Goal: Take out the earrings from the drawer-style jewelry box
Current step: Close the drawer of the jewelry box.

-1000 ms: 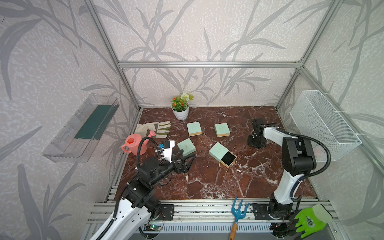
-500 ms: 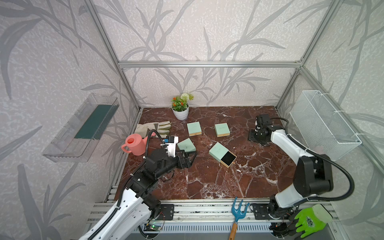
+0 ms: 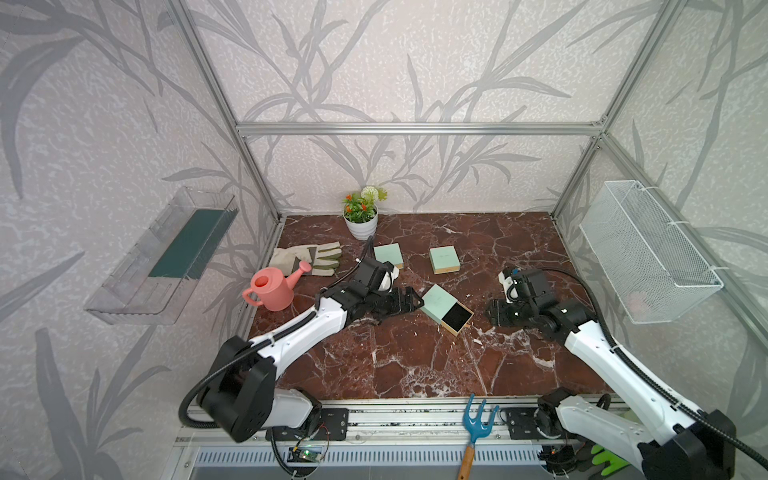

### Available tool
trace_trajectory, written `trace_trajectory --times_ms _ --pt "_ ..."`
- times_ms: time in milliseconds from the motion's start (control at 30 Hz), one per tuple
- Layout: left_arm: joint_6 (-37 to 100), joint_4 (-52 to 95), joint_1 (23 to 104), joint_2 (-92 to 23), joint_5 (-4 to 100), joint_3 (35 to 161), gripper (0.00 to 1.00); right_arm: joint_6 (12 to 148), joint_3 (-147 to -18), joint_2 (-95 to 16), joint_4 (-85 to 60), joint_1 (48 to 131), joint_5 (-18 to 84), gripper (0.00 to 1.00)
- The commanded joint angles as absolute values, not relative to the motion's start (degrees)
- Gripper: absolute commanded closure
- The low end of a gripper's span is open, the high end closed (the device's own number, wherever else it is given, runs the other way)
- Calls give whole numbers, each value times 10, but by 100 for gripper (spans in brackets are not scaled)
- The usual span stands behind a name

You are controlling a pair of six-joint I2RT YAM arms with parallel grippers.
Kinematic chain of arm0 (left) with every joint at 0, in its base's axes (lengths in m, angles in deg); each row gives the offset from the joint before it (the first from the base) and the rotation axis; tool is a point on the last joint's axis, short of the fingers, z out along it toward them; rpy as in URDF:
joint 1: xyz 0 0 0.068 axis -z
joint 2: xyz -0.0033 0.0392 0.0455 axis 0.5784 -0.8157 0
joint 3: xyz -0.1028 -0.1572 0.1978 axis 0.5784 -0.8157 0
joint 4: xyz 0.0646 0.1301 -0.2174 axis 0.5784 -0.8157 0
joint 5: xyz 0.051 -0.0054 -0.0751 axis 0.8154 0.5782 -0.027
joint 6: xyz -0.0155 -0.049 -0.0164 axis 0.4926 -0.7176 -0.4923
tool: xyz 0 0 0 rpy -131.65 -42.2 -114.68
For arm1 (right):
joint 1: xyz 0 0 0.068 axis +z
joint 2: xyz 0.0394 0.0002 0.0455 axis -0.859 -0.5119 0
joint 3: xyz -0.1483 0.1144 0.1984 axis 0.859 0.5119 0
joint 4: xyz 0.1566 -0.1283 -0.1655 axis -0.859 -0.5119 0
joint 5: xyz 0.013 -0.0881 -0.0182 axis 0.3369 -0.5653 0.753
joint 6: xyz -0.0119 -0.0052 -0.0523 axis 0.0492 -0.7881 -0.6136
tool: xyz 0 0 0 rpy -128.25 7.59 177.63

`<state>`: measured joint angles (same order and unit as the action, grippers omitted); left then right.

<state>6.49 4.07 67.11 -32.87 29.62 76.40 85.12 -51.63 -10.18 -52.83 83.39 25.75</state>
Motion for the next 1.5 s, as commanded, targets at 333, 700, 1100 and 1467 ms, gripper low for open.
trace_trajectory --times_ms 333,700,1100,1467 --pt "64 127 661 -531 271 894 5 936 -448 -199 -418 875 268 55" --pt "71 144 653 -619 212 940 5 961 -448 -285 -369 874 250 60" --pt "49 199 652 -641 172 926 5 961 -466 -333 -344 874 258 63" --pt "37 221 654 -652 152 920 5 958 -488 -356 -332 874 280 65"
